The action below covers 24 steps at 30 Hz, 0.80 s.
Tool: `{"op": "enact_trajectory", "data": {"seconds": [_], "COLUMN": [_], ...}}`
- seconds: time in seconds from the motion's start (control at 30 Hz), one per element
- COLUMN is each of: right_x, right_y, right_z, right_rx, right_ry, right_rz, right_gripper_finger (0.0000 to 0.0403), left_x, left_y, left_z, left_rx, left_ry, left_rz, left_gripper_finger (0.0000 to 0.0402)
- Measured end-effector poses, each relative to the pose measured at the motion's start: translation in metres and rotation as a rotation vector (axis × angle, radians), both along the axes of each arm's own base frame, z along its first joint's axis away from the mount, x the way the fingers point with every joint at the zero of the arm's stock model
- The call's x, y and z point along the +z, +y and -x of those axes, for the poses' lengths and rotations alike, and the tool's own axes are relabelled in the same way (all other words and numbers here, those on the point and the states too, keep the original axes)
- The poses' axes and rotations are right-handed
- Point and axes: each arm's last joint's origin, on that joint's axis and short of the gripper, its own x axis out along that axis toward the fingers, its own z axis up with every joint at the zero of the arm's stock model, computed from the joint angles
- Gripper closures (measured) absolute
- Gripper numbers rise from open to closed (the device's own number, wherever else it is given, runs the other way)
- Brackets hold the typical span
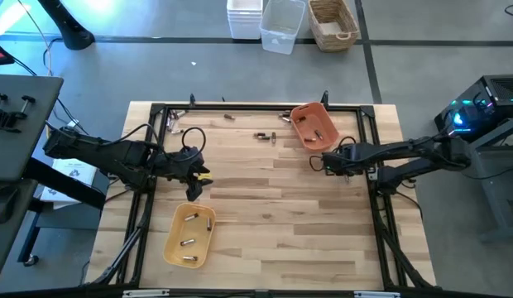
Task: Sort batteries
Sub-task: Put the silver battery into the yellow bin
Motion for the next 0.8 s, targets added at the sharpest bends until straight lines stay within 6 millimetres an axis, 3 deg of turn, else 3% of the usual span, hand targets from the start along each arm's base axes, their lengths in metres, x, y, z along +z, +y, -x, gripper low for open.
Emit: {"op": "enact_trajectory", "data": {"seconds": [0.17,0.43,0.6,0.73,0.8], "right_x": [-0.015,-0.016,-0.013,-0.013,-0.013], "right_y": [-0.007,-0.003,0.004,0.008,0.010], "right_z": [-0.001,-0.006,-0.012,-0.016,-0.017], "right_rx": [-0.014,0.017,0.086,0.138,0.132], "right_ry": [0.020,-0.032,-0.086,-0.114,-0.122], "right_rz": [-0.052,-0.169,-0.239,-0.232,-0.222], "right_gripper_finger": [0.0212,0.0229,0.0282,0.0380,0.0388], "left_x": [0.000,0.000,0.000,0.000,0.000], "left_y": [0.001,0.001,0.001,0.000,-0.001], "left_z": [0.000,-0.001,-0.001,-0.001,-0.001], "left_rx": [0.027,0.049,0.049,0.037,0.016], "left_ry": [-0.004,-0.010,-0.013,-0.010,-0.004], "left_rz": [0.016,0.037,0.041,0.060,0.089], "left_gripper_finger": [0.0214,0.0214,0.0214,0.0214,0.0214]}}
